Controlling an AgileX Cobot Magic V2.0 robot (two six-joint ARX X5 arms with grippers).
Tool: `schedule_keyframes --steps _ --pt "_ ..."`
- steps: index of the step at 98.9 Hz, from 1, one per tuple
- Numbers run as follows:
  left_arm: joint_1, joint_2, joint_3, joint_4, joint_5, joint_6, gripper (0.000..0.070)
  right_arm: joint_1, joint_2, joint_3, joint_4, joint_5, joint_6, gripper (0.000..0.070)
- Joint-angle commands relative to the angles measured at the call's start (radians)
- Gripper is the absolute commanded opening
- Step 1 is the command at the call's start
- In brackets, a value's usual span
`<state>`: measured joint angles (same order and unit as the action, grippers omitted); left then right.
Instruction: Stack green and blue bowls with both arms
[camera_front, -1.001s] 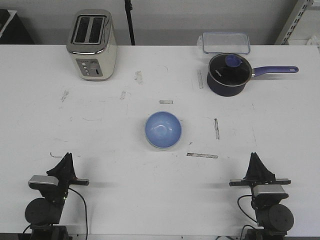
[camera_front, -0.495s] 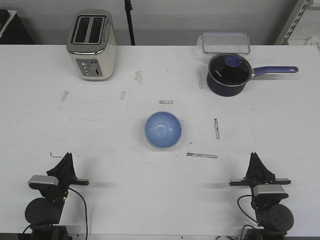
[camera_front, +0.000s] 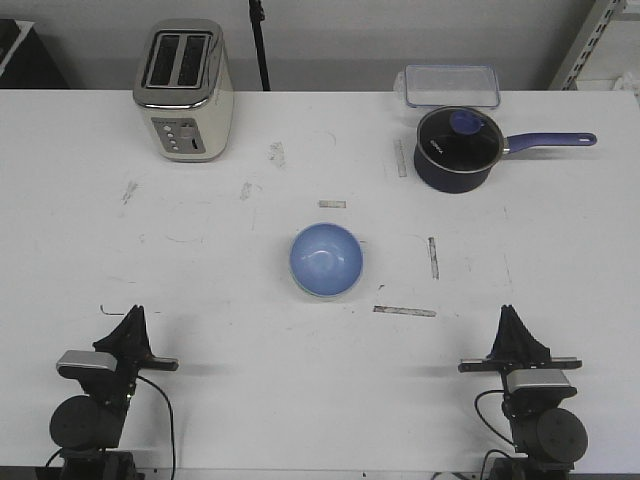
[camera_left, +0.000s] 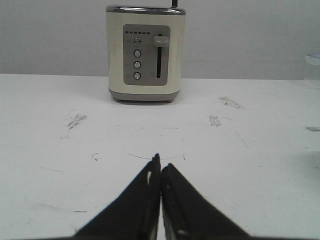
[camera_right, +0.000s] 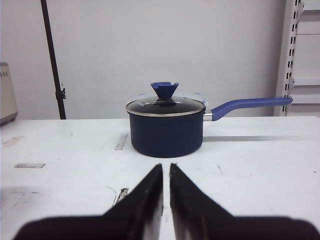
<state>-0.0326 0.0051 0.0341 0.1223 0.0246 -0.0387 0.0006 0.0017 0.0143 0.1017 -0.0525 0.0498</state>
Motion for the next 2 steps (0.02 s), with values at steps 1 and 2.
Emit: schedule_keyframes --steps 1,2 --pt "0.002 -0.002 -0.022 0.011 -0.002 0.009 0.0003 0.002 0.000 -0.002 0.010 0.001 0.006 0.0015" --pt "0.002 -0.002 -0.022 0.011 -0.002 0.009 0.0003 0.002 0.000 -0.002 0.010 0.001 0.006 0.0015"
